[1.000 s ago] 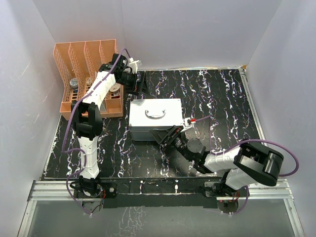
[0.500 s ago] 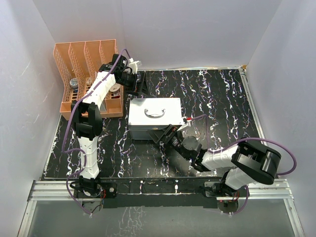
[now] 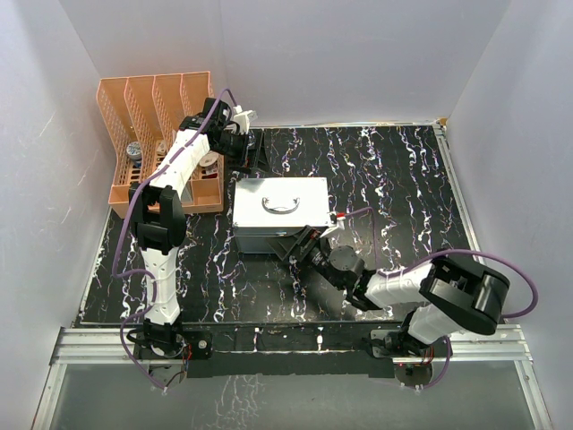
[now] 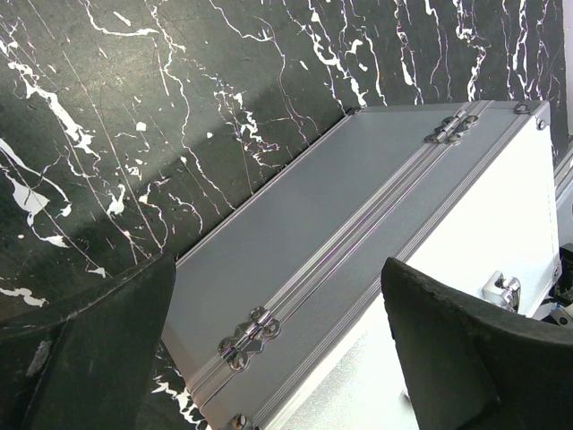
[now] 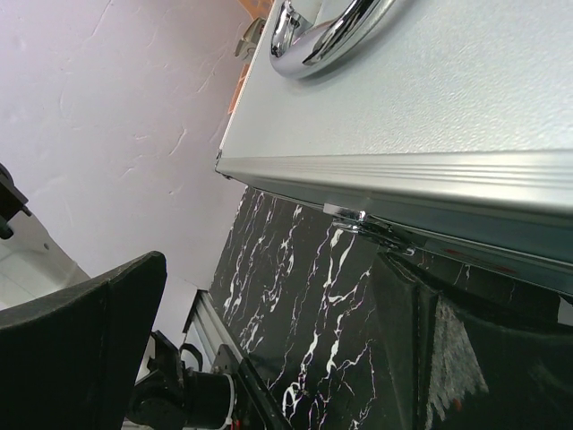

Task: Organize the medicine kit
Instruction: Reset both arms

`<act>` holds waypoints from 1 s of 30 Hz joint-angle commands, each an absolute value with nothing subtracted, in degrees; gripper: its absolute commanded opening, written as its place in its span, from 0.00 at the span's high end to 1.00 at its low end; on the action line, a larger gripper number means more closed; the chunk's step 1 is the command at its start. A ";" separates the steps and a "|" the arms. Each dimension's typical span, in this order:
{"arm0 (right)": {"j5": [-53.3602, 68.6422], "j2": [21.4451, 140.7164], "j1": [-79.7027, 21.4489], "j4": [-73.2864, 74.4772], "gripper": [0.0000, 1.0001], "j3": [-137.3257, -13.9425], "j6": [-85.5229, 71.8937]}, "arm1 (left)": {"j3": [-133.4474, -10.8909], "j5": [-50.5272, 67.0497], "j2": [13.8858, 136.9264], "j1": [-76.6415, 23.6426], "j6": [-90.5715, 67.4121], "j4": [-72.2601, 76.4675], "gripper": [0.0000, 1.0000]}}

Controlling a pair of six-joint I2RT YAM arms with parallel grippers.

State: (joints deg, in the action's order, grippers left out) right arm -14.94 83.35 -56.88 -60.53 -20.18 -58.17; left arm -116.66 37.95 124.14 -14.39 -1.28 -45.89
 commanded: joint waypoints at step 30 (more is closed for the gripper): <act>-24.72 66.07 -37.06 -0.11 0.02 -48.39 -37.90 | -98.94 9.26 99.91 -12.39 -1.78 -29.78 0.01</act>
